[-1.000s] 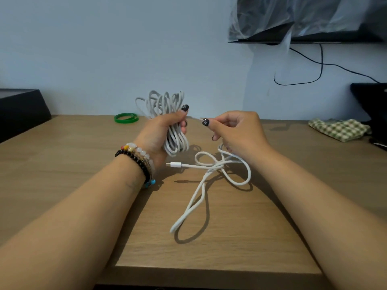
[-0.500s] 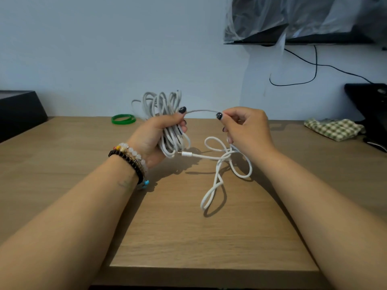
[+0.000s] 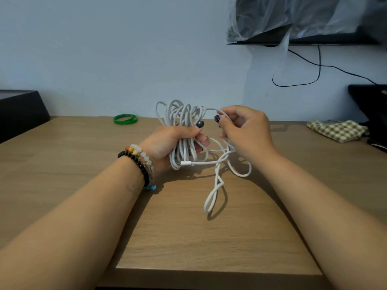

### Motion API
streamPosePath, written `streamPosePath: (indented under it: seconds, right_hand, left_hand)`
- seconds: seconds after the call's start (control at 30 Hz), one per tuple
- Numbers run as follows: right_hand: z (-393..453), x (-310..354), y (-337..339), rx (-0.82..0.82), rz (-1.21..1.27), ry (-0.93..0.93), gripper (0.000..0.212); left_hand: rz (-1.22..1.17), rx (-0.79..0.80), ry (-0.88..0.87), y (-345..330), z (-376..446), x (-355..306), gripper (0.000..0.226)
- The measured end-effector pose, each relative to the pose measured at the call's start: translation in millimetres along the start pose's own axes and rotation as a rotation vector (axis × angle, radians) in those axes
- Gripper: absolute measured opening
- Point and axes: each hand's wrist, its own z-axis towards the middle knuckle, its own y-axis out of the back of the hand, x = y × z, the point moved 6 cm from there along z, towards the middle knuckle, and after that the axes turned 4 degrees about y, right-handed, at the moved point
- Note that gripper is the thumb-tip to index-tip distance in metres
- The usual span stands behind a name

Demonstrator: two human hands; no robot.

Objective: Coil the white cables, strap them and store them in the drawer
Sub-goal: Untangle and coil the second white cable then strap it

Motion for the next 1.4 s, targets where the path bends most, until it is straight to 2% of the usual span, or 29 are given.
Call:
streamPosePath:
  seconds: [0.17, 0.27, 0.33, 0.4, 0.43, 0.6, 0.73, 0.83, 0.97, 1.1, 1.2, 1.3, 1.4]
  right_hand:
    - [3, -10, -4, 0.113, -0.157, -0.065, 0.030]
    - [-4, -23, -19, 0.345, -0.244, -0.187, 0.032]
    - [-12, -29, -29, 0.483, -0.266, -0.231, 0.025]
    - [-13, -30, -31, 0.506, -0.292, -0.222, 0.011]
    - [-11, -29, -29, 0.488, -0.312, -0.213, 0.009]
    - [-2, -32, -18, 0.321, -0.329, -0.207, 0.031]
    - [2, -42, -7, 0.055, 0.072, -0.437, 0.050]
    - [0, -45, -1, -0.066, 0.287, -0.604, 0.046]
    - [0, -52, 8, -0.223, 0.512, -0.685, 0.042]
    - [0, -65, 25, -0.356, 0.546, -0.749, 0.051]
    - [-3, -75, 38, -0.456, 0.591, -0.822, 0.047]
    - [-9, -81, 42, -0.521, 0.719, -0.903, 0.039]
    - [-11, -87, 46, -0.617, 0.870, -0.937, 0.042]
  left_hand:
    - [-0.119, -0.114, -0.068, 13, 2, -7, 0.023]
    - [-0.151, -0.161, -0.100, 16, 1, -11, 0.021]
    - [-0.178, -0.194, -0.124, 15, 1, -12, 0.020]
    - [-0.205, -0.226, -0.155, 16, -1, -15, 0.023]
    - [-0.231, -0.233, -0.169, 17, -1, -17, 0.024]
    - [-0.409, -0.284, -0.221, 28, -3, -23, 0.028]
    - [-0.522, -0.356, -0.265, 41, -1, -23, 0.024]
    - [-0.545, -0.425, -0.282, 50, 0, -22, 0.022]
    - [-0.593, -0.570, -0.277, 68, 0, -18, 0.021]
    - [-0.655, -0.767, -0.293, 86, -9, -16, 0.021]
    - [-0.609, -0.903, -0.296, 88, -20, -17, 0.022]
    - [-0.610, -0.997, -0.298, 89, -28, -17, 0.022]
    - [-0.580, -1.068, -0.277, 93, -33, -15, 0.024]
